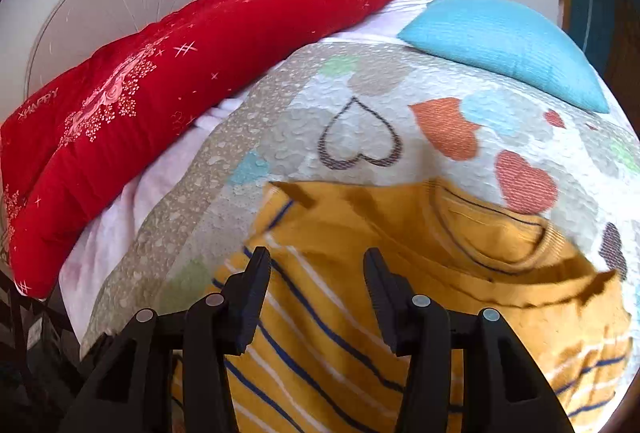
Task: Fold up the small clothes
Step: 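Press and smooth the folded sweater with the right gripper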
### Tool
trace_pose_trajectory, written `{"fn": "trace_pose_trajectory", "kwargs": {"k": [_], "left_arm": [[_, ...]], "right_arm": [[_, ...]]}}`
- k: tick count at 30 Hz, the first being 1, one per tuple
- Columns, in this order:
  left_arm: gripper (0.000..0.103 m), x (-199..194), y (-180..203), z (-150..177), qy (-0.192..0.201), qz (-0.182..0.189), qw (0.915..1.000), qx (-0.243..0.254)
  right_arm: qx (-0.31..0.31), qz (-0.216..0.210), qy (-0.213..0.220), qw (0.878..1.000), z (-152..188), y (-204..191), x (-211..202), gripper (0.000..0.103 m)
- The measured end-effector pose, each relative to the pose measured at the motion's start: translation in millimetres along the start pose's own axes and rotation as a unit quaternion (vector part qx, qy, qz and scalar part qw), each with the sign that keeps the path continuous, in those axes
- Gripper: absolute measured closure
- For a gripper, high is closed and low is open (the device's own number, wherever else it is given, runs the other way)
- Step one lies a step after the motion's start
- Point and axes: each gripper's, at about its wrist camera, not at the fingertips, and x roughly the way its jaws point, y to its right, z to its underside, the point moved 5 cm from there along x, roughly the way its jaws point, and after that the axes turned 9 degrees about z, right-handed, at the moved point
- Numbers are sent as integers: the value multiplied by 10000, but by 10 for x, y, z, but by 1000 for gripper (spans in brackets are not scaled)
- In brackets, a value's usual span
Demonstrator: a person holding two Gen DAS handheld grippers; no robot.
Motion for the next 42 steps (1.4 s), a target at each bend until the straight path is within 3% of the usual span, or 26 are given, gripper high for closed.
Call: {"fn": "trace_pose_trajectory", "kwargs": {"k": [6,9,11,12,13,14,15,21,27,30,32,33,35,42], "left_arm": [[21,24,17,9,-39,-107,9999,59],[21,44,32,12,-85,-205,9997,122],[21,62,39,10,-121,-261,9995,160],[21,64,41,11,-136,-284,9993,178],[21,70,44,11,-155,-315,9992,199],[21,75,46,12,-168,-343,9990,219],[20,82,49,13,-183,-371,9989,240],[20,108,64,14,-225,-515,9979,321],[20,119,93,24,-243,-713,9963,416],[20,102,98,27,-226,-751,9960,420],[20,90,101,32,-220,-774,9958,429],[19,85,102,34,-211,-783,9958,425],[19,75,99,38,-197,-800,9957,424],[18,65,96,42,-190,-772,9961,384]], "right_arm": [[641,912,-116,9937,566,1258,-261,50],[1411,1531,-275,9777,789,2013,-185,52],[2394,988,-232,9656,910,2443,-210,60],[2912,814,-75,9532,952,2612,-314,54],[3264,994,37,9400,997,2752,-444,49],[3438,1138,186,9320,1028,2846,-581,40],[3507,1089,342,9295,1055,2905,-714,39],[3334,468,537,9401,1463,2871,-1242,39],[2736,-341,565,9596,1767,2302,-1292,41],[2296,-93,356,9726,1865,2039,-1031,41],[2170,394,109,9753,1977,2038,-810,42],[2185,637,74,9737,2048,2107,-723,48],[2310,559,343,9707,2107,2210,-734,49],[2692,226,599,9609,2224,2412,-792,42]]}}
